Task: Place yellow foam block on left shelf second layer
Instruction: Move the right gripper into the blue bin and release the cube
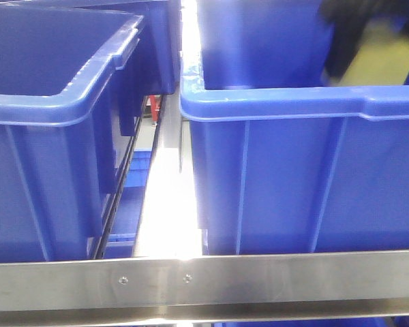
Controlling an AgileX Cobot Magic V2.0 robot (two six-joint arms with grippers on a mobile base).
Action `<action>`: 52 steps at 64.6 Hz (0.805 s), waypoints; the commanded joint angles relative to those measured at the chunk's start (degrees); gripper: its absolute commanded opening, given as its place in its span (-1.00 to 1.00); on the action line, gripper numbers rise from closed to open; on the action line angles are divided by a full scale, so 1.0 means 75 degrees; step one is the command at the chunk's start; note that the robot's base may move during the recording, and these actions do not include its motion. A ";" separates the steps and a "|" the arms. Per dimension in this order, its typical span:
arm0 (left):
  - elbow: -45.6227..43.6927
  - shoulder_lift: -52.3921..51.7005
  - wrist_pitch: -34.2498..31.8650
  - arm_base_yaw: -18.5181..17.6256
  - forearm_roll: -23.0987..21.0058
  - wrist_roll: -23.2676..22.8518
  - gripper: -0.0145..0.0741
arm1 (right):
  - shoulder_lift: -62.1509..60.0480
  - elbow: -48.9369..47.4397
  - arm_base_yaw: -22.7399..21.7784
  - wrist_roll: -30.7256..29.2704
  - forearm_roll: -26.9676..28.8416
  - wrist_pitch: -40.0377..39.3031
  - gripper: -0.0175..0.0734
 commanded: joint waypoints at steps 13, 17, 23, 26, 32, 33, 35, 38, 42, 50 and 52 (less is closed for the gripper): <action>0.0197 -0.0014 -0.0625 -0.0045 -0.0018 -0.0030 -0.36 | 0.0803 -0.0620 -0.0049 -0.0065 -0.0154 -0.0650 -0.12; 0.0197 -0.0014 -0.0625 -0.0045 -0.0018 -0.0030 -0.36 | 0.0888 -0.0631 -0.0049 -0.0065 -0.0162 -0.0676 -0.12; 0.0197 -0.0014 -0.0625 -0.0045 -0.0018 -0.0030 -0.36 | 0.0905 -0.0631 -0.0049 -0.0065 -0.0162 -0.0650 -0.08; 0.0197 -0.0014 -0.0625 -0.0045 -0.0018 -0.0030 -0.36 | 0.0905 -0.0631 -0.0049 -0.0065 -0.0162 -0.0632 0.04; 0.0197 -0.0014 -0.0625 -0.0045 -0.0018 -0.0030 -0.36 | 0.0905 -0.0631 -0.0049 -0.0065 -0.0162 -0.0607 0.40; 0.0197 -0.0014 -0.0625 -0.0045 -0.0018 -0.0030 -0.36 | 0.0905 -0.0631 -0.0049 -0.0065 -0.0162 -0.0608 0.46; 0.0197 -0.0014 -0.0625 -0.0045 -0.0018 -0.0030 -0.36 | 0.0905 -0.0631 -0.0049 -0.0065 -0.0167 -0.0599 0.58; 0.0197 -0.0014 -0.0625 -0.0045 -0.0018 -0.0030 -0.36 | 0.0905 -0.0631 -0.0049 -0.0065 -0.0167 -0.0599 0.75; 0.0197 -0.0014 -0.0625 -0.0045 -0.0018 -0.0030 -0.36 | 0.0874 -0.0659 -0.0049 -0.0065 -0.0202 -0.0564 0.71; 0.0197 -0.0014 -0.0625 -0.0045 -0.0018 -0.0030 -0.36 | 0.0711 -0.0854 -0.0049 -0.0065 -0.0210 -0.0416 0.71; 0.0197 -0.0014 -0.0625 -0.0045 -0.0018 -0.0030 -0.36 | 0.0629 -0.0894 -0.0049 -0.0065 -0.0216 -0.0407 0.71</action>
